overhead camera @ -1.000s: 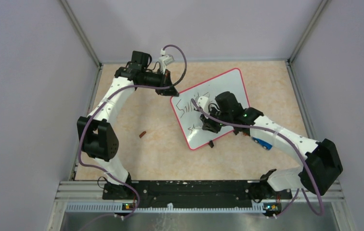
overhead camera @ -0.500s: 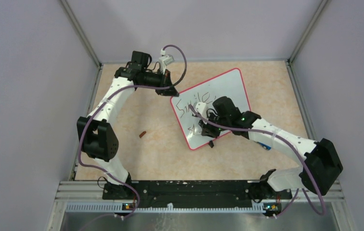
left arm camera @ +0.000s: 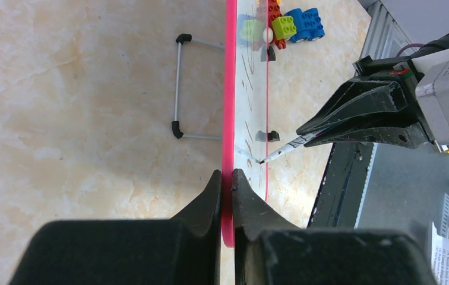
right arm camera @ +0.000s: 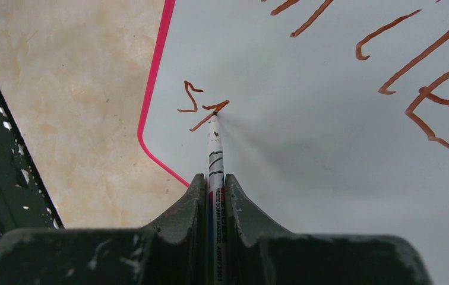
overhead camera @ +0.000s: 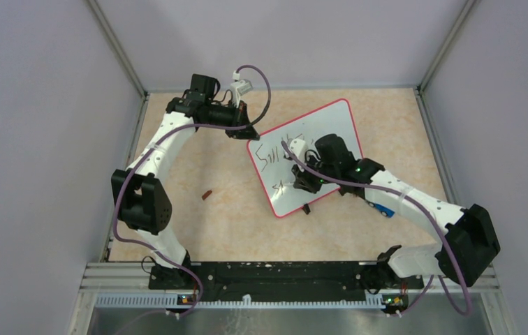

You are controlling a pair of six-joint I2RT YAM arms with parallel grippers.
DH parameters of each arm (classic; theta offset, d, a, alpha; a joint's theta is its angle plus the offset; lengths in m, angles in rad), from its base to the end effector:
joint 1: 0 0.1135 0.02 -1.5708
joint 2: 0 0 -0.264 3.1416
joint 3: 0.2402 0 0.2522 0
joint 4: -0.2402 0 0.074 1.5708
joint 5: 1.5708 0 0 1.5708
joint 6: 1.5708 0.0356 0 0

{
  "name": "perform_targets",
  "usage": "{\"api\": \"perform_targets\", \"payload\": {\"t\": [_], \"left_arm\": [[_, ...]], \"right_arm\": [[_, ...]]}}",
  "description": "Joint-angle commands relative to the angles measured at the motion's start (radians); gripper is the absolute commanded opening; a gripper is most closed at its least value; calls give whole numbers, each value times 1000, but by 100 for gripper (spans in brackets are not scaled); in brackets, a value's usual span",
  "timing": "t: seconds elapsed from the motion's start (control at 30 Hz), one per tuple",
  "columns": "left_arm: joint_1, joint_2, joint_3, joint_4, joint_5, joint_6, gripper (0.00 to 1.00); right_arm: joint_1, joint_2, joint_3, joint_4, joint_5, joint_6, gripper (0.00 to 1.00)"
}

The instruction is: Write a sentence on the whiteboard

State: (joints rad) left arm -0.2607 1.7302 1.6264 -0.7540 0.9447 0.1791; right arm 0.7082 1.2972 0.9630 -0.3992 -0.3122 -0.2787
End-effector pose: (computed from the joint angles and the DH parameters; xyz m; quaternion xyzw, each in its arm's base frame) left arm 0.3537 -0.1242 0.3367 0.3370 0.7798 -0.4387 0.2931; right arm 0.2055 0.1904 0.2718 -0.4832 0.7649 0.2244 0.3621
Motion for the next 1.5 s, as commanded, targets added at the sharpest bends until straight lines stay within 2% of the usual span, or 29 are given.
{"api": "perform_targets", "payload": {"t": [0.0, 0.6, 1.47], "left_arm": [[-23, -4, -31, -42, -14, 11, 0], [-22, -3, -28, -39, -11, 7, 0], [-23, -4, -28, -40, -15, 6, 0]], "right_arm": [[-12, 4, 63, 65, -1, 13, 0], [-49, -14, 20, 12, 4, -14, 0], [11, -8, 8, 13, -14, 4, 0]]}}
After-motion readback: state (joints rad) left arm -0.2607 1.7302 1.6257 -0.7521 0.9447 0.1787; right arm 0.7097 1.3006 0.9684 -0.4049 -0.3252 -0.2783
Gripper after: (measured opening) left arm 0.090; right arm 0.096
